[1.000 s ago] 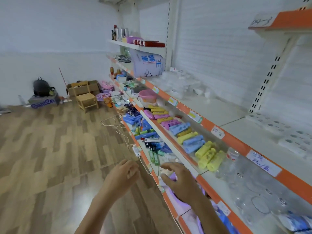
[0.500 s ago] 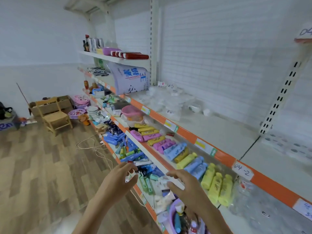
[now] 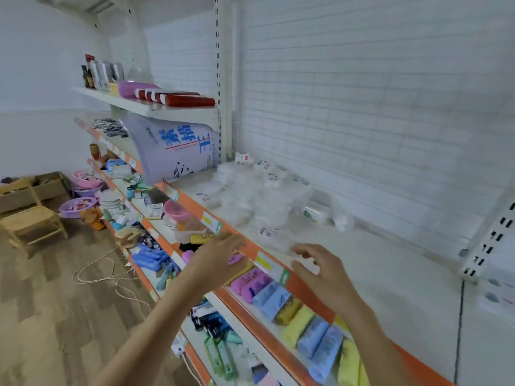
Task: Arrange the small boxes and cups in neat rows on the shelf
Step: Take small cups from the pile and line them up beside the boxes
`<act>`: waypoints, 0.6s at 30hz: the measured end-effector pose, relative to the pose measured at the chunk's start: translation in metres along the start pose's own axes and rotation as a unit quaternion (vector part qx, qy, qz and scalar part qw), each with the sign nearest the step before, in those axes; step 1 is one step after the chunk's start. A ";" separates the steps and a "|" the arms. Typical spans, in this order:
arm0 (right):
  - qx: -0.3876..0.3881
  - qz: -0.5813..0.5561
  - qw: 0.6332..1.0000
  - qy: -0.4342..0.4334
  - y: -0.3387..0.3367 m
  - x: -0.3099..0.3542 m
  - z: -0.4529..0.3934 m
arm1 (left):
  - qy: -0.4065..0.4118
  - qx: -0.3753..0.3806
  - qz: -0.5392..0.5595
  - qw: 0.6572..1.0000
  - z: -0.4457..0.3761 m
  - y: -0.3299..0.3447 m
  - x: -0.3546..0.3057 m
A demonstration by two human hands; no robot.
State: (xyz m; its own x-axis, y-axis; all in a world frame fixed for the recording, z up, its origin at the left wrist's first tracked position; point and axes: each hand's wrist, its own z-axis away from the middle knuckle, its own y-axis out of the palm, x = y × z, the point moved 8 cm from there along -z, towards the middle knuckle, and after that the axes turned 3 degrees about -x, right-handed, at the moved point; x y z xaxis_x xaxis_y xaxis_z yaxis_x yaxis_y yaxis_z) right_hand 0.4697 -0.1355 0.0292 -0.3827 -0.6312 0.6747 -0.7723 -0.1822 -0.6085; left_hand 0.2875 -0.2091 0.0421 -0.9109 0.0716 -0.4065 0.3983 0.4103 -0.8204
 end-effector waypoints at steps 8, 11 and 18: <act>-0.064 0.091 0.992 0.062 -0.013 -0.065 -0.093 | 0.219 0.157 -0.057 0.961 -0.114 0.089 -0.009; -0.074 0.112 0.984 0.116 -0.011 -0.102 -0.128 | 0.321 0.172 -0.099 0.926 -0.140 0.114 -0.014; -0.060 0.234 0.941 0.238 -0.005 -0.156 -0.175 | 0.427 0.342 -0.157 0.822 -0.164 0.158 -0.013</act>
State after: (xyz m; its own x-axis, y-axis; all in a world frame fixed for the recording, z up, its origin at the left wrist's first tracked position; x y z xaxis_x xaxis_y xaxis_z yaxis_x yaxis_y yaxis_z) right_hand 0.4445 0.0959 0.0002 -0.8571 -0.2062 0.4721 -0.5028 0.1353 -0.8537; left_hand 0.3445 0.0039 -0.0161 -0.6080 0.7918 0.0588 -0.1690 -0.0567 -0.9840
